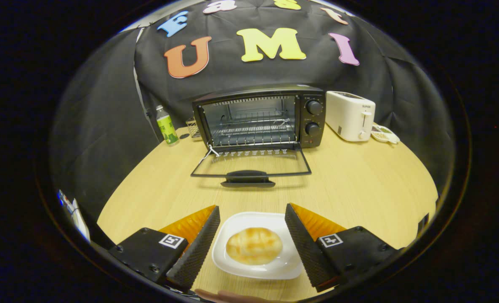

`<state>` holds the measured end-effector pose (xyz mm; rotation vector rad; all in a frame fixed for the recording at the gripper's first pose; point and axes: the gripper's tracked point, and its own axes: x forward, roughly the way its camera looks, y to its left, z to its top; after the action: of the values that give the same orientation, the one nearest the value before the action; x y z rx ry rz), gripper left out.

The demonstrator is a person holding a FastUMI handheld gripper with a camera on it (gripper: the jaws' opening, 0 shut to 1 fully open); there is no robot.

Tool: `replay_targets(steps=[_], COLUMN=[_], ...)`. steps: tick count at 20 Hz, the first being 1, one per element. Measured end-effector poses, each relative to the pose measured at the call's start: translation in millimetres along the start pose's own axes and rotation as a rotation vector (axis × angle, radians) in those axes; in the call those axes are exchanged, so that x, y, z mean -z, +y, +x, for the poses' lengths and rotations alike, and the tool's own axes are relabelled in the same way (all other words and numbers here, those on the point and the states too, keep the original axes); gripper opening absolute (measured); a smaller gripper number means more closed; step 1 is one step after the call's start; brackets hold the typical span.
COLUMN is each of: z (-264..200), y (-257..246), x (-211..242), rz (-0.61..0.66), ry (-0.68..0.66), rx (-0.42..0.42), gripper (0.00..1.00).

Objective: Open the toaster oven, put the food inside, and close the toaster oven door.

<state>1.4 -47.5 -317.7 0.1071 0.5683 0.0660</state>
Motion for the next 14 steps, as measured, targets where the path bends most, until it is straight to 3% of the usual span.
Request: replay_targets(steps=[7, 14], z=[3.2, 5.6], y=[-4.2, -1.3], x=[45.3, 63.1], rz=[0.042, -0.035], ry=[0.032, 0.003], rx=[0.017, 0.05], gripper=[1.0, 1.0])
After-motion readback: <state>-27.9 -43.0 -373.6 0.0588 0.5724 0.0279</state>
